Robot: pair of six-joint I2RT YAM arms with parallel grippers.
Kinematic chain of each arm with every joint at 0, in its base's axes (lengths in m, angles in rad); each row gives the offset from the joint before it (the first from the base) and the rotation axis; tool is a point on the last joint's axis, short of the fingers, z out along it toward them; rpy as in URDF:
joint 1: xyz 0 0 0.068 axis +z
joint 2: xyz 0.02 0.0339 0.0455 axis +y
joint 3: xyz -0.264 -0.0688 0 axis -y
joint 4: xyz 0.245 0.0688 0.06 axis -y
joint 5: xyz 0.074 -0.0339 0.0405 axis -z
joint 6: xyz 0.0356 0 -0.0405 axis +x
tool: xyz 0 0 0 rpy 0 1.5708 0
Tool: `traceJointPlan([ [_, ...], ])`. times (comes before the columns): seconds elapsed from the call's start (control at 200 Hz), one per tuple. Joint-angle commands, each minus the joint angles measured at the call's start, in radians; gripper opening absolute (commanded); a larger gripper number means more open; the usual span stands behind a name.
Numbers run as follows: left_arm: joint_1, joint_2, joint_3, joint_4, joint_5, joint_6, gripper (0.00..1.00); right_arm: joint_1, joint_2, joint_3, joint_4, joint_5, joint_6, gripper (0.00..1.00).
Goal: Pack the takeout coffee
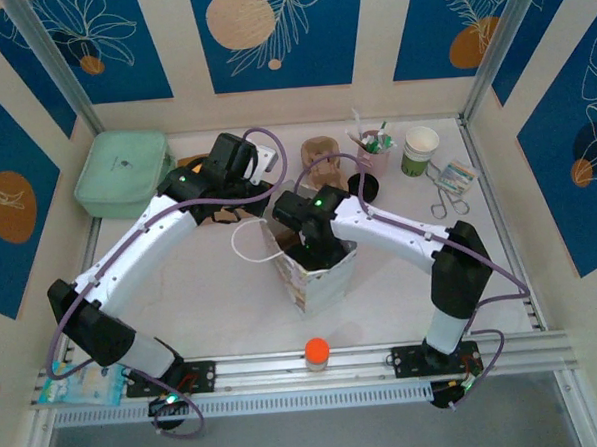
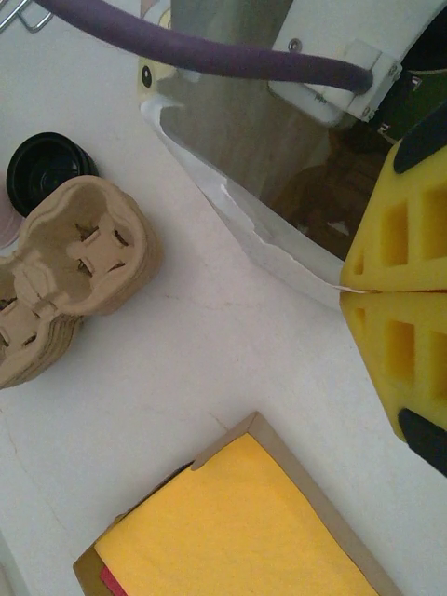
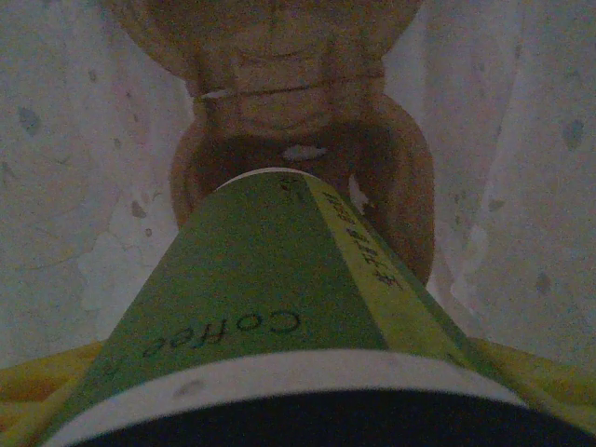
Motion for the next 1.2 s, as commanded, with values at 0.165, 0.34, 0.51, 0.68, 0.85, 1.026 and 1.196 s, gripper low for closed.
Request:
traceJointPlan([
  [0.165,-0.004,-0.036,0.026,0.01,-0.031,0.009,0.08,0.009,-0.009,-0.022,-0.04,-0.022,0.011,0.12],
  [0.34,-0.004,-0.036,0.027,0.009,-0.046,0.01,0.08,0.011,0.005,-0.035,-0.05,-0.009,0.013,0.12],
  [0.51,-0.004,-0.034,0.027,0.008,-0.054,0.012,0.08,0.013,0.011,-0.06,-0.043,-0.008,0.017,0.12],
  [0.68,-0.004,-0.033,0.027,0.008,-0.062,0.014,0.08,0.011,0.019,-0.069,-0.037,-0.012,0.016,0.13],
  [0.85,-0.004,-0.03,0.029,0.011,-0.06,0.013,0.08,0.01,0.03,-0.076,-0.025,-0.021,0.014,0.12],
  [1.026,-0.004,-0.033,0.03,0.008,-0.065,0.015,0.08,0.009,0.053,-0.088,-0.003,-0.032,0.012,0.12],
  [1.196,-0.004,-0.034,0.03,0.011,-0.065,0.014,0.07,0.006,0.068,-0.099,0.013,-0.039,0.01,0.12],
])
